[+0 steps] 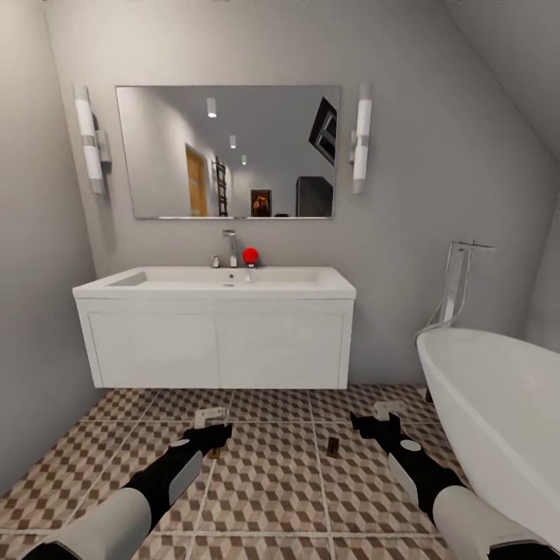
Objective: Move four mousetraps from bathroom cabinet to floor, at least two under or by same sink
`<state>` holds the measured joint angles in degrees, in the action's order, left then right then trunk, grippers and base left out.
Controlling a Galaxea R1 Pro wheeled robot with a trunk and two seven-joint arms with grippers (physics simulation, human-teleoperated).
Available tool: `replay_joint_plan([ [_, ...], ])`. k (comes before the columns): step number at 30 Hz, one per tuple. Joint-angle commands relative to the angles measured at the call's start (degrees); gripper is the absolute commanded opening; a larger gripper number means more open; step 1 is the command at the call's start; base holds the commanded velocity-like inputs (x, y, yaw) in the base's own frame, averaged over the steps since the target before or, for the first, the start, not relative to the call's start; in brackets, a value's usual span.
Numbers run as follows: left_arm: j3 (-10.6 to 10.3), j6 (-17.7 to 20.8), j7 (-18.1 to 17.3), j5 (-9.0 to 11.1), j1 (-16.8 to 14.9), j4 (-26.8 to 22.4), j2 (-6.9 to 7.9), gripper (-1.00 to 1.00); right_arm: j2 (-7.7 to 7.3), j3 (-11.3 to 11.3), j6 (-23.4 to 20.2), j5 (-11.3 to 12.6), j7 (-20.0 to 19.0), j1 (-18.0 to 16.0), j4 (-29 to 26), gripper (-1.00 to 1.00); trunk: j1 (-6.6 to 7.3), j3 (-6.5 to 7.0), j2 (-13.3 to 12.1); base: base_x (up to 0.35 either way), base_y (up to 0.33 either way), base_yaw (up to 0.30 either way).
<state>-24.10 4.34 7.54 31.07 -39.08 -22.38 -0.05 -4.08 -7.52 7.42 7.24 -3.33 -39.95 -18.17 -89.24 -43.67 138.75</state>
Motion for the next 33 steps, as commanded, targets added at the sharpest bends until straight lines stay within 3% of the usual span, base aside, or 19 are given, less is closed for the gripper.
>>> replay_joint_plan([
  [1, -0.42, 0.22, 0.46, 0.39, -0.03, -0.12, 0.03, 1.0, -0.05, -0.39, 0.22, 0.6, -0.1, -0.04, 0.06, 1.0, 0.24, 0.12, -0.39, 0.0, 0.0, 0.0],
  [33, -0.47, 0.2, 1.6, 0.39, -0.03, -0.2, 0.36, 1.0, 0.32, -0.39, 0.22, 0.92, -0.11, -0.04, 0.32, 1.0, 7.27, 5.86, -13.22, 0.0, 0.0, 0.0],
])
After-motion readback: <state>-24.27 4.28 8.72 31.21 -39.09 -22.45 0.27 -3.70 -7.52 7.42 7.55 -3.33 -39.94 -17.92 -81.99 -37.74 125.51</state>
